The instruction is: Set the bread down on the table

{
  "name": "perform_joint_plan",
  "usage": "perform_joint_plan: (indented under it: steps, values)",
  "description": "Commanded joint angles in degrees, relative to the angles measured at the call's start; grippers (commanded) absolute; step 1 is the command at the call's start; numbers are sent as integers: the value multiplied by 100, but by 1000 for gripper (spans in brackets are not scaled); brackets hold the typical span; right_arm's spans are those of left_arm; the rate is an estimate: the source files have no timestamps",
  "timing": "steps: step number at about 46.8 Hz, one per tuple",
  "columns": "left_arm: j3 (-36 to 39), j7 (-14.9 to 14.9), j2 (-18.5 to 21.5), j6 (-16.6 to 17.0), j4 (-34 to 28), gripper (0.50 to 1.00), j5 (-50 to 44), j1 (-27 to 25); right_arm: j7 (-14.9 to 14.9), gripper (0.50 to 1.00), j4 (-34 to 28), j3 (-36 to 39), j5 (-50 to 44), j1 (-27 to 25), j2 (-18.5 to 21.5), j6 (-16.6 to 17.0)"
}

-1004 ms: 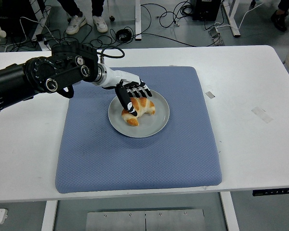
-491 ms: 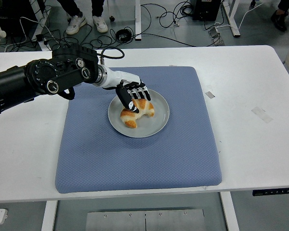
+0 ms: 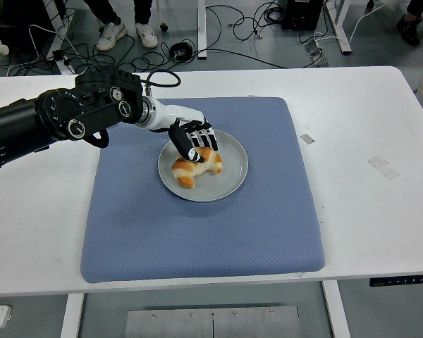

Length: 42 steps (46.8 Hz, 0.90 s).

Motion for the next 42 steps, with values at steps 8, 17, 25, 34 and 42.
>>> perform_joint_plan:
  steps: [8,17,25,34,42]
  values:
    - [-52,-2,14,0,0,628,-8,0,-3,1000,0,0,0,7,0,1]
    - [-158,7,49,0,9,625,-17,-43,-3,1000,0,0,0,7,0,1]
    - [-210,7,172,0,62,625,-26,-114,-3,1000,0,0,0,7,0,1]
    - [-307,7,488,0,88,625,-17,-158,-3,1000,0,0,0,7,0,1]
    - [-456,-2,814,9,88,627,-17,-158,-3,1000,8,0,0,7,0,1]
